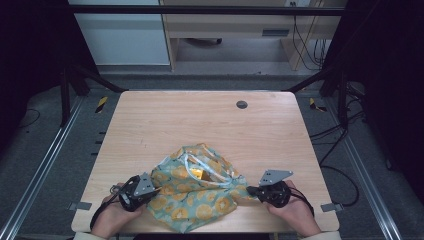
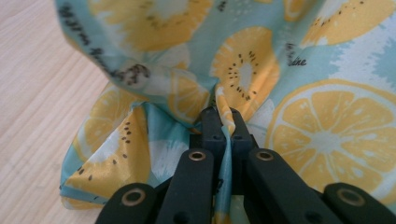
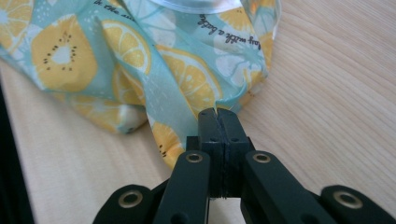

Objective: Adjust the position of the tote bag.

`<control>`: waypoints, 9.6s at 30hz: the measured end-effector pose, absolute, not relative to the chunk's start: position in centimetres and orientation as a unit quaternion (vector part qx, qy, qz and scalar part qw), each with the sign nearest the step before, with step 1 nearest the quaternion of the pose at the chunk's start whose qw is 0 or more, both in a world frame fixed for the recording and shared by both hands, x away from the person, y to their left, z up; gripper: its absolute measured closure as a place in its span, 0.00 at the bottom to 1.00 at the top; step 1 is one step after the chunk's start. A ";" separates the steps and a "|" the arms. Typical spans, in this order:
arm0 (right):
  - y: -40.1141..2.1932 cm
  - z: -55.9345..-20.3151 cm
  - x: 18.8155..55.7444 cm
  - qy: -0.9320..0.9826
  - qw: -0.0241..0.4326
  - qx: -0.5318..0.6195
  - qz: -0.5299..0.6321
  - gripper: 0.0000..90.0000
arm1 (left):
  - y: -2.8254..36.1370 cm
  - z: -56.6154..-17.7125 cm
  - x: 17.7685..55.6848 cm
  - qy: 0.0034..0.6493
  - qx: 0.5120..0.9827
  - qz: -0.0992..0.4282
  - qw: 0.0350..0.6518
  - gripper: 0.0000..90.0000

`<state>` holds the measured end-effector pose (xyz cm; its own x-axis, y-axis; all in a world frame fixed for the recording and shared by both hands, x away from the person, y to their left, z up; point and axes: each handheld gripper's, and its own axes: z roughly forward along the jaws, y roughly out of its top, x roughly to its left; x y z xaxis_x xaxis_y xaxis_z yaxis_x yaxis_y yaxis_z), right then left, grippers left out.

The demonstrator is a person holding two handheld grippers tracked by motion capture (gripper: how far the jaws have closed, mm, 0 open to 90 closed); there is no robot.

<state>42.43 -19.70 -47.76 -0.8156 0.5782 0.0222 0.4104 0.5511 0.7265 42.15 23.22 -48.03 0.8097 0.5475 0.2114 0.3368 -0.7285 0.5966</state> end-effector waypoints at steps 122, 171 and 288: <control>-9.3 -39.2 47.5 0.839 0.170 0.243 0.457 1.00 | 19.1 -39.0 45.1 0.299 0.823 0.197 0.442 0.16; -10.4 -47.2 41.6 0.908 0.064 0.193 0.366 0.98 | 18.8 -47.6 39.9 0.160 0.932 0.167 0.279 0.99; -10.7 -44.4 47.5 0.879 0.104 0.238 0.399 0.93 | 16.1 -47.9 41.7 0.196 0.906 0.134 0.350 0.42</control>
